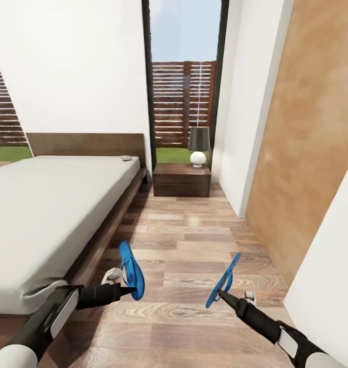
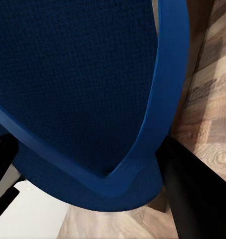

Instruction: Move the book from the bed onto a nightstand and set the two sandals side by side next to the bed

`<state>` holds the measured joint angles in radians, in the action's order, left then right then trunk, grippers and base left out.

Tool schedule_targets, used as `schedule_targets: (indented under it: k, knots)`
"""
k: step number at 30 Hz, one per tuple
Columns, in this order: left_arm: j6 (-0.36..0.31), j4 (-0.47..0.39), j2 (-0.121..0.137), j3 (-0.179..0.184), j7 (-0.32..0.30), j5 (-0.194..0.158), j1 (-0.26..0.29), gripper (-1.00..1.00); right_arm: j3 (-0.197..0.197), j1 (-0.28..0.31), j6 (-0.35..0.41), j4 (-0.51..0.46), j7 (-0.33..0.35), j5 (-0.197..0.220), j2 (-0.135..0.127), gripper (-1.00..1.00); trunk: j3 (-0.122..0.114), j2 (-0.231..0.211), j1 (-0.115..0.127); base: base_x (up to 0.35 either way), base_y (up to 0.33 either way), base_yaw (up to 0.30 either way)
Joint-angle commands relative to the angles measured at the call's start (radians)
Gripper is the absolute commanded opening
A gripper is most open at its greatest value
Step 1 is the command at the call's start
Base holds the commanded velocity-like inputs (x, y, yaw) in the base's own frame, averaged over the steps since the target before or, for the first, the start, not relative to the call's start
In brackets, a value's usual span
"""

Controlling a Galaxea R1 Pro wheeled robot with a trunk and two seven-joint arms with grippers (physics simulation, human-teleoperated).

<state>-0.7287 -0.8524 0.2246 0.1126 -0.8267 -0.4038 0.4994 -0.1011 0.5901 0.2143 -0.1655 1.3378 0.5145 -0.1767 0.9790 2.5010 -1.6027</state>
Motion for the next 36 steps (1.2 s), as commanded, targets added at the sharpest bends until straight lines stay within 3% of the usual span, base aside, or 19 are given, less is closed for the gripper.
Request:
schedule_targets:
  k: [1,8,19,36]
  knots:
    - [-0.006,0.000,0.001,0.002,0.001,-0.007,0.001,-1.00,-0.009,0.000,0.012,0.001,0.002,-0.001,0.000,-1.00,0.001,0.000,0.000,0.159,-0.153,0.080]
    - [-0.006,-0.001,0.001,0.002,0.001,-0.007,0.001,-1.00,-0.007,0.000,0.010,0.004,-0.082,0.013,0.004,-1.00,0.005,0.000,0.000,0.159,-0.152,0.186]
    - [-0.005,0.000,0.001,0.002,0.002,-0.007,0.000,-1.00,-0.006,0.000,0.010,0.004,-0.093,0.015,0.005,-1.00,0.005,0.000,0.000,0.126,-0.175,0.237]
    - [-0.005,0.004,0.001,0.002,0.003,-0.007,0.001,-1.00,-0.007,0.000,0.010,0.005,-0.103,0.010,0.006,-1.00,0.005,0.000,0.000,0.059,-0.188,0.125]
